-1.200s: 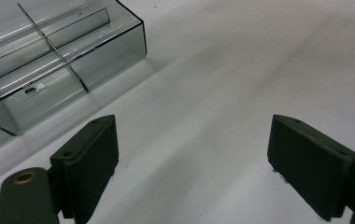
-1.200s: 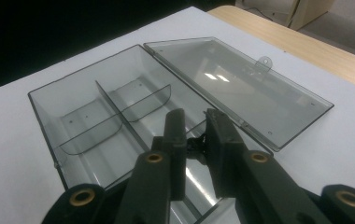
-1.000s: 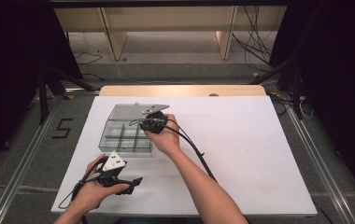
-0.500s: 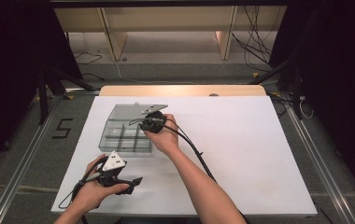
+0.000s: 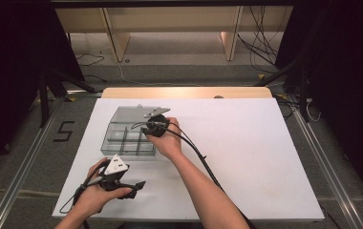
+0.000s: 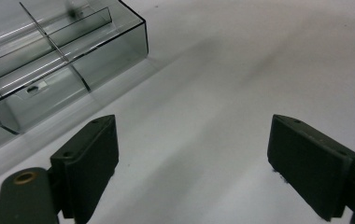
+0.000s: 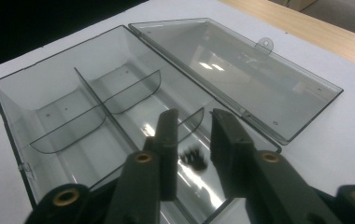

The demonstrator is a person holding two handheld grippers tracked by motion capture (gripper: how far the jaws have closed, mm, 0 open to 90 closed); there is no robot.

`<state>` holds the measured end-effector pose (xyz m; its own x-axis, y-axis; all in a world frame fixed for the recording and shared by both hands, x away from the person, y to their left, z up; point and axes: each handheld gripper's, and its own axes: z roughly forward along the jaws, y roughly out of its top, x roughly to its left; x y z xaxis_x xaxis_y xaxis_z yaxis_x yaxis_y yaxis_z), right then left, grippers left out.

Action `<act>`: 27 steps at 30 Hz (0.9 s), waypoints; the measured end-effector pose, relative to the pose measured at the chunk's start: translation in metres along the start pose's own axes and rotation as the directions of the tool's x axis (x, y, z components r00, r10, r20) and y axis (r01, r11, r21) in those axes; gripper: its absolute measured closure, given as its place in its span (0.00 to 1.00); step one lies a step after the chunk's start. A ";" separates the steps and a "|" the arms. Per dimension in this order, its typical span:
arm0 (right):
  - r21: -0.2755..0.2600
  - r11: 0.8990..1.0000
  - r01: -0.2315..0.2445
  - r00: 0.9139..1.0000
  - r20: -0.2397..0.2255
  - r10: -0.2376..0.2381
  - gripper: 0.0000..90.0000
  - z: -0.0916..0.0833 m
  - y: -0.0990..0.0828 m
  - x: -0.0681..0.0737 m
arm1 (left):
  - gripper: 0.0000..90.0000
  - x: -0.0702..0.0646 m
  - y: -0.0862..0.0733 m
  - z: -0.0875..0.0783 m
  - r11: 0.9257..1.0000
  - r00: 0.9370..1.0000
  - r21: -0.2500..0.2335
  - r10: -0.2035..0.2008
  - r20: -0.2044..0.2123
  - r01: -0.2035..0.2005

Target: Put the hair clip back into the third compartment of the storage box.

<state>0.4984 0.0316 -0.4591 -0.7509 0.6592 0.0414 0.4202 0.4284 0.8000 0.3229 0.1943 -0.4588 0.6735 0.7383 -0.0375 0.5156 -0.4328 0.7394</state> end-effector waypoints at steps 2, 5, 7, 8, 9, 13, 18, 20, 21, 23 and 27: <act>-0.002 1.000 0.000 1.000 0.001 0.000 0.74 -0.001 0.000 0.000 | 0.18 0.000 0.000 0.000 1.000 1.000 0.001 0.000 0.001 0.000; -0.005 1.000 -0.002 1.000 0.003 0.002 0.70 -0.002 0.001 -0.001 | 0.18 0.000 0.000 0.000 1.000 1.000 0.000 0.000 0.000 0.000; -0.010 1.000 -0.010 1.000 0.006 0.010 0.65 -0.004 0.002 -0.002 | 0.18 0.000 0.000 -0.001 1.000 1.000 0.002 0.002 0.001 -0.002; -0.011 1.000 -0.009 1.000 0.006 0.009 0.63 -0.006 0.002 -0.002 | 0.18 0.000 0.000 0.000 1.000 1.000 0.002 0.001 0.001 -0.001; -0.012 1.000 -0.007 1.000 0.008 0.007 0.61 -0.007 0.002 -0.003 | 0.18 0.000 0.000 0.000 1.000 1.000 0.001 0.000 0.000 0.000; -0.018 1.000 -0.016 1.000 0.006 0.016 0.55 -0.011 0.004 -0.003 | 0.18 0.000 0.001 0.000 1.000 1.000 0.002 0.000 0.001 0.000; -0.020 1.000 -0.013 1.000 0.003 0.014 0.50 -0.016 0.005 -0.002 | 0.18 0.000 0.000 0.000 1.000 1.000 -0.003 -0.004 -0.001 0.004; -0.023 0.999 -0.022 1.000 0.001 0.022 0.48 -0.018 0.004 -0.002 | 0.18 0.000 0.000 0.000 1.000 1.000 -0.001 -0.003 -0.002 0.003; -0.022 0.999 -0.024 1.000 0.002 0.024 0.47 -0.023 0.003 -0.004 | 0.18 0.000 0.000 0.000 1.000 1.000 -0.002 -0.003 -0.001 0.003; -0.023 0.999 -0.036 0.999 -0.002 0.036 0.44 -0.027 0.001 -0.005 | 0.18 0.000 0.000 0.000 1.000 1.000 0.000 0.000 -0.001 0.000; -0.018 0.999 -0.040 0.999 -0.009 0.040 0.40 -0.038 -0.006 -0.007 | 0.18 0.000 0.001 0.000 1.000 1.000 0.002 0.002 -0.001 -0.002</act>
<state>0.4821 0.0008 -0.4416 -0.7379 0.6702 0.0790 0.4407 0.3900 0.8085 0.3232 0.1939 -0.4586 0.6739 0.7380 -0.0352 0.5155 -0.4356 0.7379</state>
